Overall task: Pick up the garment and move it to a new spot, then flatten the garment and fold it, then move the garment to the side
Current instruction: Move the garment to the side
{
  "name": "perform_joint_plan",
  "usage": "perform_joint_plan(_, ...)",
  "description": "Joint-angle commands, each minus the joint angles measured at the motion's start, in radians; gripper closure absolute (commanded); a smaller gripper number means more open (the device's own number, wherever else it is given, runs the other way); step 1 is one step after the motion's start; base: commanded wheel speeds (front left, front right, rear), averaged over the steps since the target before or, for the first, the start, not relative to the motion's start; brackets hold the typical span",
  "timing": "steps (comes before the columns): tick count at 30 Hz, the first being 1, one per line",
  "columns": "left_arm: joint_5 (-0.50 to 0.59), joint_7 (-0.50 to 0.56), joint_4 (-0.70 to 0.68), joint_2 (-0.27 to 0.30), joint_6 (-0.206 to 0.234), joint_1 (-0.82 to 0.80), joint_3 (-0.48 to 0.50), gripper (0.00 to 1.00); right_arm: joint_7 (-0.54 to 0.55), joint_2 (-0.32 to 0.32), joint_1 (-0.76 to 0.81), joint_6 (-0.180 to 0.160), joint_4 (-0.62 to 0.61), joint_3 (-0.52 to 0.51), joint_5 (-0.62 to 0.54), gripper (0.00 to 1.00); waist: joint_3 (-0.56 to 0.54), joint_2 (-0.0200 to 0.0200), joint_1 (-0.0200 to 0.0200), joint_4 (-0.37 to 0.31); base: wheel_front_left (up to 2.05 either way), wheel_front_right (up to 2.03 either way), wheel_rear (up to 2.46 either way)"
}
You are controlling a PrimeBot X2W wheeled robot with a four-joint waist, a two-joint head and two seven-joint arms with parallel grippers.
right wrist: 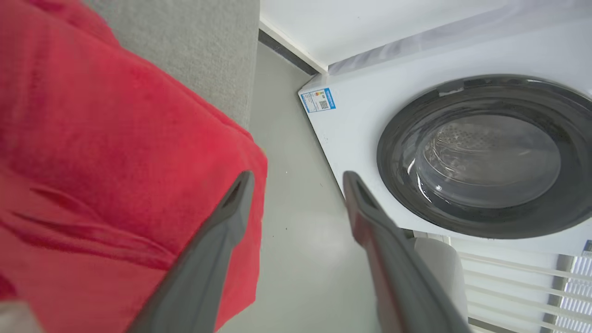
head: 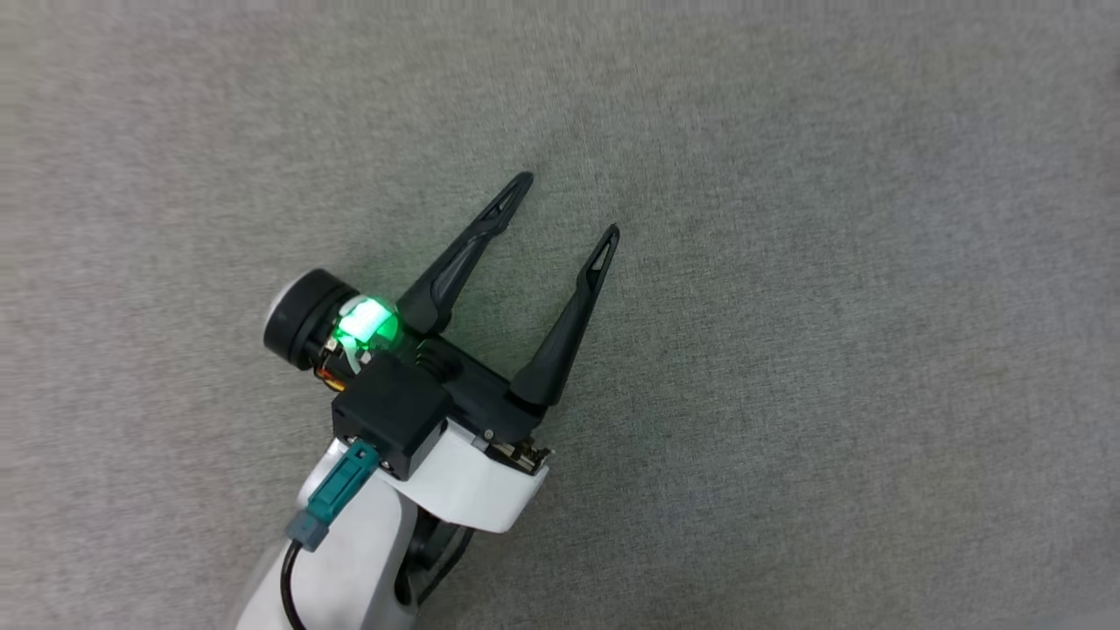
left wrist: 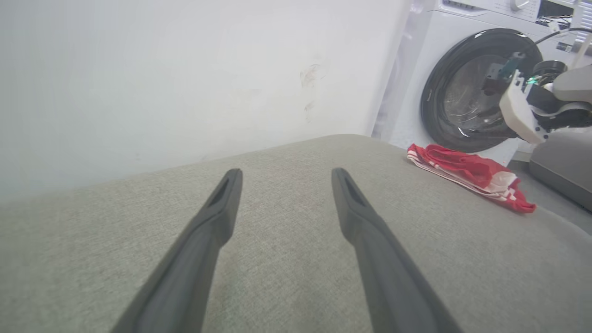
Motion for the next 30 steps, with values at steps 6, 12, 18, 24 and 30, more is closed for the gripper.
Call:
perform_joint_plan(6,-0.031,-0.002,0.034,-0.044,0.001,0.067,0.057,0.00,-0.022,0.041,0.041,-0.002,-0.074,-0.012,0.023,0.00,-0.168,0.0000,-0.0001,0.044,0.00,0.00,0.00)
perform_joint_plan(12,-0.051,-0.002,0.055,-0.069,0.001,0.160,0.158,0.00,-0.079,0.119,0.113,-0.002,-0.192,-0.009,0.102,0.00,-0.316,0.0000,-0.0001,0.084,0.00,0.00,0.00)
perform_joint_plan(18,-0.069,-0.002,0.071,-0.087,0.001,0.256,0.260,0.00,-0.148,0.204,0.240,-0.002,-0.358,0.008,0.184,0.00,-0.433,0.0000,-0.0001,0.125,0.00,0.00,0.00)
perform_joint_plan(24,-0.084,-0.002,0.088,-0.097,0.001,0.319,0.298,0.00,-0.185,0.297,0.386,-0.002,-0.495,-0.048,0.264,0.00,-0.500,0.0000,-0.0001,0.163,0.00,0.00,0.00)
perform_joint_plan(30,-0.123,-0.002,0.128,-0.100,0.001,0.386,0.300,0.00,-0.249,0.428,0.588,-0.002,-0.631,-0.133,0.300,0.00,-0.557,0.0000,-0.0001,0.197,0.00,0.00,0.00)
